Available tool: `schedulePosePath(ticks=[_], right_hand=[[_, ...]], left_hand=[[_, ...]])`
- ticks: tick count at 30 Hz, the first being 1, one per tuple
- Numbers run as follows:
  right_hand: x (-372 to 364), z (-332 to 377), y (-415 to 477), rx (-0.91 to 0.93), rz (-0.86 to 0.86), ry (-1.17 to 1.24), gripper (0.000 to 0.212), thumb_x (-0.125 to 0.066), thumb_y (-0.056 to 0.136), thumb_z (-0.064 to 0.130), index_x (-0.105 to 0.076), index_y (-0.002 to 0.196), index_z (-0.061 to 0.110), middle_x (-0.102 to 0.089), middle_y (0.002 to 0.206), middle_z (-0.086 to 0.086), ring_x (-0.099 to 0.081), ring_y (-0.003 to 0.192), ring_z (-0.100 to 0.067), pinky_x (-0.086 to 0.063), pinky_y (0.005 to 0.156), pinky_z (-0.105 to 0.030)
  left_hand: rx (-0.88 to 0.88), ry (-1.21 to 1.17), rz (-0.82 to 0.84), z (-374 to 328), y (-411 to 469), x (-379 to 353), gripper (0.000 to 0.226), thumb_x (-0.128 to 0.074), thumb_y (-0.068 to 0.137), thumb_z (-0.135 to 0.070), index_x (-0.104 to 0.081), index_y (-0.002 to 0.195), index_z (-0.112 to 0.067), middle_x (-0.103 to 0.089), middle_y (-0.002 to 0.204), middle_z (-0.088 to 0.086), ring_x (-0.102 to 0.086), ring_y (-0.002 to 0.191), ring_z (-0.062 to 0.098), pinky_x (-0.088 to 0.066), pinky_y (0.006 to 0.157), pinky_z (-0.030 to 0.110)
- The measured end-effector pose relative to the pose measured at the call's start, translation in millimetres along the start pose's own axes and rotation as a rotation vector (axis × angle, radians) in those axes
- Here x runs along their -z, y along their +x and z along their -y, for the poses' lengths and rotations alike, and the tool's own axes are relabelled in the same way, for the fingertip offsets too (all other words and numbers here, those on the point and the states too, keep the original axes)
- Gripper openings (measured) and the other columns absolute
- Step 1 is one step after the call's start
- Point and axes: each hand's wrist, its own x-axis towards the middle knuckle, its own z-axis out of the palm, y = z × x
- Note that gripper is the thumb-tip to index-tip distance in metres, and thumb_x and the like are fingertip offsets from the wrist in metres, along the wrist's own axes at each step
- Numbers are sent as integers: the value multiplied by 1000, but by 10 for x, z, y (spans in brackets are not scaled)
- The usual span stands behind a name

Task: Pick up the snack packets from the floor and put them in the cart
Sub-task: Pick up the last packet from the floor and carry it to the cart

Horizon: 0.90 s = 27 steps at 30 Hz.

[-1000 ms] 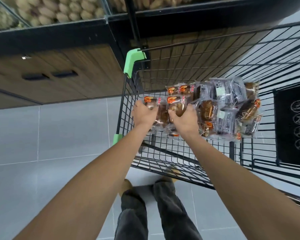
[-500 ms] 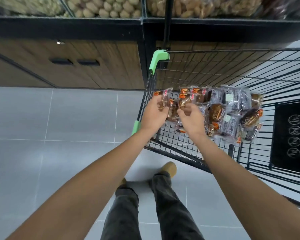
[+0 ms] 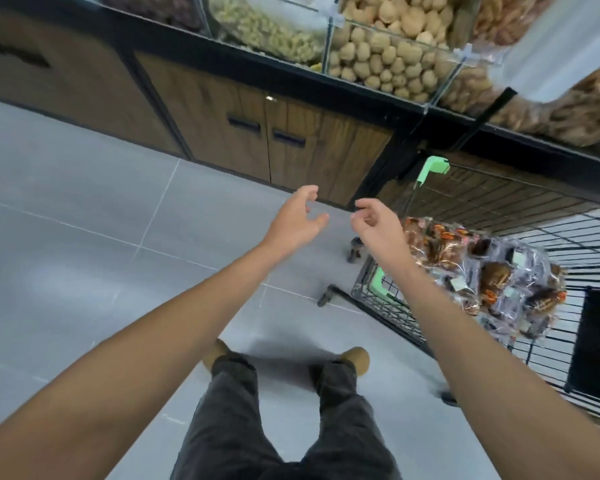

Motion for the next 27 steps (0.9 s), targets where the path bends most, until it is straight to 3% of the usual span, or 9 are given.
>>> schedulePosePath(ticks=[5,9,14,17,21,27], right_hand=[[-1143,938,-29,85,94,-81,31,-56,91,13,-56,121,12,-63,104,-7,-57,86,-13,-43,63,-9],[-2055,1671,-102,165,183,-114,32,-57,90,11,-56,122,9,-64,105,-10,-56,81,-12,-41,61,-5],[-3050,2459,-200,270,324,-185,31,-56,90,16,-57,121,12,-64,101,-5,-58,84,-12,-44,70,-15],[-3643,2843,-147,329,399,-223,27,-57,89,15,-59,115,13,-63,93,-4,-57,79,-12,-44,68,-18],[-4524,3301,-49,396,498,-237,26,-57,88,12,-61,113,11,-63,87,-5,-57,78,-14,-43,73,-22],[-6085,4037,150,442,660,-210,26,-55,86,15,-61,112,13,-63,89,-5,-59,77,-16,-46,70,-23]], left_hand=[[26,-49,-85,682,-239,1416,61,-61,89,-16,-32,143,-13,-40,144,4,-46,125,19,-38,101,27],[71,-85,-205,1158,-413,2475,60,-61,89,-15,-33,142,-11,-41,143,4,-47,125,20,-39,99,27],[94,-147,-382,1567,-685,3564,44,-57,91,-15,-44,133,-13,-50,132,0,-53,115,18,-43,93,26],[109,-159,-503,1836,-848,4114,39,-56,91,-13,-47,129,-12,-54,126,0,-56,107,17,-43,89,25],[167,-191,-613,2269,-1022,4819,39,-55,91,-11,-48,130,-11,-56,125,3,-55,100,16,-45,94,31],[311,-175,-660,3082,-1023,6134,44,-55,92,-16,-43,134,-13,-50,130,-1,-54,112,19,-43,90,28]])
